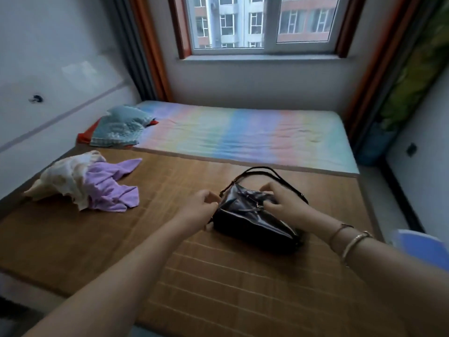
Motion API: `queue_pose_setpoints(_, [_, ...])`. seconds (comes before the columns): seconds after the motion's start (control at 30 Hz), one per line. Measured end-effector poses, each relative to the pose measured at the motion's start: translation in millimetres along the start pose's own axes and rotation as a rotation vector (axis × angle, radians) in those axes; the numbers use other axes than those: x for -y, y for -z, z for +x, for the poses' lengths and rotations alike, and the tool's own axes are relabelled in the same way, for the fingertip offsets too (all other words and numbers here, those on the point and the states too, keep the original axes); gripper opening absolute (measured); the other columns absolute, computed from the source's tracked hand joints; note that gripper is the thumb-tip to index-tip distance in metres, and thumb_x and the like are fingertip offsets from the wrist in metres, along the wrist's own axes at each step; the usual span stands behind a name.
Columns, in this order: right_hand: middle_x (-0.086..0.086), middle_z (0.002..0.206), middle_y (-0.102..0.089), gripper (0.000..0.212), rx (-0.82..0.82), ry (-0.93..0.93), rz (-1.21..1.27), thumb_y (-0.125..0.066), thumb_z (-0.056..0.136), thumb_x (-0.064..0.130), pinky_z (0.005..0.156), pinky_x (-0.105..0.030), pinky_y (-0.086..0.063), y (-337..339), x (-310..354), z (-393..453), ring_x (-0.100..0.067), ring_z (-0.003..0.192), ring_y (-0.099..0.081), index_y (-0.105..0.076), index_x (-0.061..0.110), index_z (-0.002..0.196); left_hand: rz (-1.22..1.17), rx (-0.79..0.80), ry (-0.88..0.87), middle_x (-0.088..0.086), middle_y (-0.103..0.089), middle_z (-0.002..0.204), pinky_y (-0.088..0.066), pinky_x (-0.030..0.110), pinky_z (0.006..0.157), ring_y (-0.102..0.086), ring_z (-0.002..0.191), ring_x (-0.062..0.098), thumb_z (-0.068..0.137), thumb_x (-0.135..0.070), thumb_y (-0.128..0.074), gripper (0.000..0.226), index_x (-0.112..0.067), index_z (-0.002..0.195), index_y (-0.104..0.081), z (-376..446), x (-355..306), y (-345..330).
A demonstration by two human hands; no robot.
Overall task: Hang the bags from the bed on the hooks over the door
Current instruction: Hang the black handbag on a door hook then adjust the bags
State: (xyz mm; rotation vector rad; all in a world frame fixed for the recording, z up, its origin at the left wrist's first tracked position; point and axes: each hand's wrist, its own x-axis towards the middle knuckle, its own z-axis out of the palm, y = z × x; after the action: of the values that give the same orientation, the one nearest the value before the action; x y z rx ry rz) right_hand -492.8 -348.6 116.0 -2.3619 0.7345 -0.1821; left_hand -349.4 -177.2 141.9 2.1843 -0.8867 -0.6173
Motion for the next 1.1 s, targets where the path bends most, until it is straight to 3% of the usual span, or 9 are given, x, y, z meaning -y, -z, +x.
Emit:
queue_pose_setpoints(0.13, [-0.011,0.123,-0.056,0.035,0.032,-0.14,0.023,-0.051,0.088,0.017,0.08,-0.025,-0.036,5,-70,38,-0.018,0.102,-0.051,-0.049,0.009,0.122,-0.017,0.104,0.039,0.001,-0.065,0.111,-0.047,0.03,0.082,-0.059,0.104,0.018,0.09,-0.016,-0.049,0.024,-0.015,0.109,-0.063,59,-9,-51])
queue_pose_setpoints(0.3, [-0.009,0.123,-0.057,0.031,0.078,-0.318,0.095,-0.051,0.089,0.019,0.086,-0.029,-0.042,-13,-159,110,-0.023,0.11,-0.055,-0.051,0.011,0.118,-0.018,0.206,0.097,0.0,-0.063,0.118,-0.041,0.026,0.087,-0.056,0.108,0.014,0.091,-0.017,-0.046,0.026,-0.016,0.113,-0.062,148,-1,-112])
queue_pose_setpoints(0.43, [-0.008,0.122,-0.055,0.033,0.084,-0.434,0.099,-0.047,0.087,0.021,0.071,-0.028,-0.045,-37,-220,153,-0.021,0.097,-0.058,-0.05,0.013,0.12,0.009,0.267,0.157,0.001,-0.061,0.122,-0.038,0.024,0.085,-0.053,0.106,0.012,0.091,-0.015,-0.045,0.029,-0.016,0.116,-0.058,206,23,-154])
queue_pose_setpoints(0.5, [-0.01,0.125,-0.054,0.036,0.1,-0.488,0.068,-0.046,0.087,0.02,0.078,-0.033,-0.046,-58,-259,179,-0.024,0.107,-0.056,-0.05,0.013,0.122,0.027,0.31,0.199,0.001,-0.059,0.126,-0.038,0.024,0.086,-0.052,0.108,0.012,0.09,-0.013,-0.045,0.032,-0.017,0.119,-0.057,238,47,-188])
queue_pose_setpoints(0.57, [-0.01,0.132,-0.051,0.038,0.128,-0.507,0.056,-0.046,0.087,0.02,0.096,-0.04,-0.045,-79,-284,194,-0.026,0.118,-0.052,-0.049,0.012,0.125,0.046,0.355,0.225,0.0,-0.057,0.131,-0.038,0.022,0.088,-0.052,0.112,0.012,0.09,-0.013,-0.044,0.036,-0.019,0.124,-0.055,256,66,-212])
queue_pose_setpoints(0.67, [-0.01,0.135,-0.05,0.043,0.118,-0.468,-0.007,-0.046,0.086,0.018,0.105,-0.044,-0.039,-103,-310,215,-0.026,0.126,-0.046,-0.048,0.011,0.129,0.065,0.432,0.237,-0.002,-0.055,0.135,-0.04,0.018,0.079,-0.051,0.108,0.009,0.091,-0.013,-0.043,0.04,-0.021,0.129,-0.052,271,92,-239])
queue_pose_setpoints(0.93, [-0.013,0.148,-0.039,0.054,0.168,-0.382,-0.135,-0.045,0.089,0.02,0.115,-0.045,-0.025,-139,-354,286,-0.029,0.141,-0.028,-0.035,0.009,0.141,0.159,0.465,0.318,0.0,-0.054,0.139,-0.034,0.03,0.11,-0.048,0.129,0.018,0.089,-0.016,-0.046,0.043,-0.021,0.132,-0.05,313,135,-277])
queue_pose_setpoints(1.1, [-0.016,0.133,-0.052,0.049,0.145,-0.44,-0.193,-0.047,0.09,0.034,0.104,-0.046,-0.034,-155,-363,312,-0.035,0.126,-0.044,-0.043,0.008,0.131,0.177,0.473,0.364,-0.001,-0.059,0.133,-0.033,0.039,0.111,-0.048,0.129,0.022,0.087,-0.018,-0.044,0.042,-0.025,0.128,-0.053,314,153,-285])
